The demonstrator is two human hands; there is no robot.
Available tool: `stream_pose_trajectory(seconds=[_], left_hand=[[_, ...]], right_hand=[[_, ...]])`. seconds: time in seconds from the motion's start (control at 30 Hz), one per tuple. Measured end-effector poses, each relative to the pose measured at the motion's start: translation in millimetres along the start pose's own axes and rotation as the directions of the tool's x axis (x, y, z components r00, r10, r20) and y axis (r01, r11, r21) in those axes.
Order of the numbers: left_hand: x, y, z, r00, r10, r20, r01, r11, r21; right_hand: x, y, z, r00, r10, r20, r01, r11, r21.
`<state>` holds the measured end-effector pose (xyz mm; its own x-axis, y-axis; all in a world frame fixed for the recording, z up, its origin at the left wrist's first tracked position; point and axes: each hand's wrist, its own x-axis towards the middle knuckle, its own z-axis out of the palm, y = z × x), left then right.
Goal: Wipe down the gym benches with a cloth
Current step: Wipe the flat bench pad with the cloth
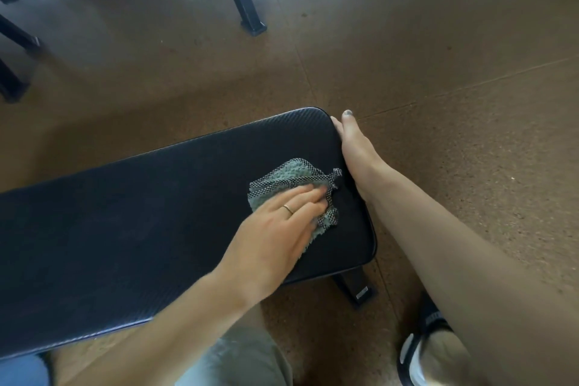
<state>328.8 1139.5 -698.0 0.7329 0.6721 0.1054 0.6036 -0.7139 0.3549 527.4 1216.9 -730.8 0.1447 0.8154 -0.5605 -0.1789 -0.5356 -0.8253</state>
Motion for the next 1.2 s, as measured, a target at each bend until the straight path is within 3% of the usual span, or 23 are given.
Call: stream_pose_trajectory(seconds=[0.07,0.23,0.37,0.57,0.7,0.87,0.93,1.07,1.2], left_hand=[[15,-13,-3,0.999,0.000,0.054,-0.003,0.999,0.053],[93,-50,-4,0.981,-0.185,0.058,0.173,0.972,0.159],[89,-32,2,0.963,-0.254,0.086,0.241,0.961,0.137],[14,7,2,0.967,0.094,0.237,-0.129,0.982,0.139],[52,-11,-2,0.964,0.051,0.263,-0.083,0.990,0.113],[104,-10,7,0.972,-0.133,0.193,0.100,0.980,0.170],[88,3,8,0.973,-0.105,0.203,0.075,0.986,0.150],[35,29,6,0.965,0.081,0.250,-0.105,0.991,0.084],[44,21,6,0.946,0.141,0.293,-0.165,0.985,0.057]], right_hand=[[-1,-1,0,1.000,0.007,-0.020,-0.008,1.000,-0.027],[-1,-1,2,0.999,-0.015,-0.031,0.016,1.000,0.021],[-4,-2,0,0.997,-0.003,-0.083,0.014,0.993,0.121],[-14,-5,-6,0.999,0.037,-0.031,-0.032,0.989,0.147],[-13,-5,-6,0.996,0.041,-0.076,-0.024,0.977,0.210],[-27,0,-14,0.997,0.053,-0.063,-0.040,0.979,0.199],[-35,9,-19,0.996,0.074,-0.050,-0.064,0.983,0.170],[-44,22,-33,0.989,0.083,-0.120,-0.069,0.991,0.116],[-47,25,-39,0.994,0.005,-0.113,-0.003,1.000,0.017]])
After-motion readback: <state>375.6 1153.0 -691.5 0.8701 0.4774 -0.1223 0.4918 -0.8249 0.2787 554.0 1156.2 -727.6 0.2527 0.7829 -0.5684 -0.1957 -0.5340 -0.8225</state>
